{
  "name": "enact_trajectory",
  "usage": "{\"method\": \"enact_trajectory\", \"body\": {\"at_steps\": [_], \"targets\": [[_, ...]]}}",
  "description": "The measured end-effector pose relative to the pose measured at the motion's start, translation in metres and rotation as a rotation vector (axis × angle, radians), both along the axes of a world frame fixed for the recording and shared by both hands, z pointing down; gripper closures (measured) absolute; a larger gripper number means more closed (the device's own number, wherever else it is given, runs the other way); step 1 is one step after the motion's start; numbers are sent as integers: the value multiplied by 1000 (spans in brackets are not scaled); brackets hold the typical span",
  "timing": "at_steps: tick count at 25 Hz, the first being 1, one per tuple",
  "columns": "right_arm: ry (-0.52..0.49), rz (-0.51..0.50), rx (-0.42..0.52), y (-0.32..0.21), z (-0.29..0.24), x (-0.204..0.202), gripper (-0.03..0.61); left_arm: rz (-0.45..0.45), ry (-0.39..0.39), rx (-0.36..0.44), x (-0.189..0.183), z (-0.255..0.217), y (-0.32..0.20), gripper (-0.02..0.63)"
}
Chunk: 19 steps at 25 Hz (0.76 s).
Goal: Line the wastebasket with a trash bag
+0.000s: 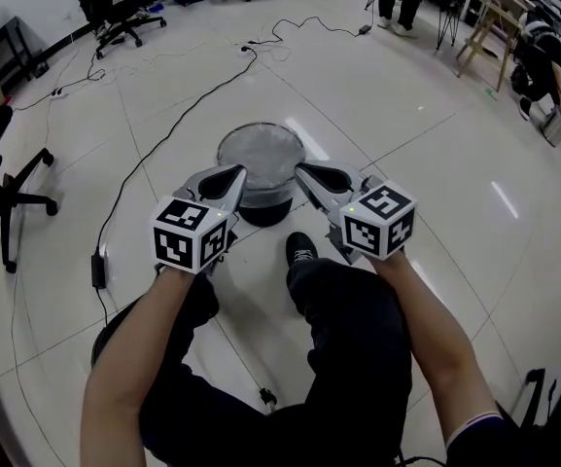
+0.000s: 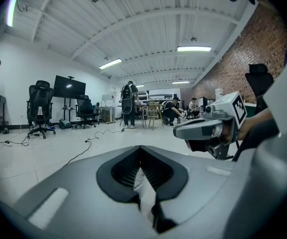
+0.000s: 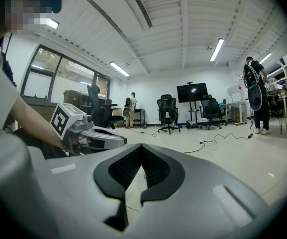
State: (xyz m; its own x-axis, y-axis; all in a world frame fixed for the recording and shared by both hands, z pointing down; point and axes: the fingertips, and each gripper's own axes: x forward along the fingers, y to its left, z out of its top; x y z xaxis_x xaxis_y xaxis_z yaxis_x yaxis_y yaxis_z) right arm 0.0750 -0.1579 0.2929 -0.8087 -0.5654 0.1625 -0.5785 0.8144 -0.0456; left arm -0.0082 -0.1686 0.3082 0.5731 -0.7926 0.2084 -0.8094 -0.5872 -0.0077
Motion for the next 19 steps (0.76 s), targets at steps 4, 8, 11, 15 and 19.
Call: {"method": "enact_trajectory", "body": {"at_steps": [4,8,11,15,19], "targets": [[1,2,-1,-1,0,0,578,-1,9,-4,0,0,0,603],[3,3,-1,0,-1,-1,578,1,10,-7,1,1,2,603],[6,5,-1,0,1,0,578,-2,16,-8,1,1,2,603],[9,7,-3,0,1,2,578,0,19,-10,3,0,2,603],[14,9,-2,0,1,0,578,5,17,-14,3,1,3,603]]}}
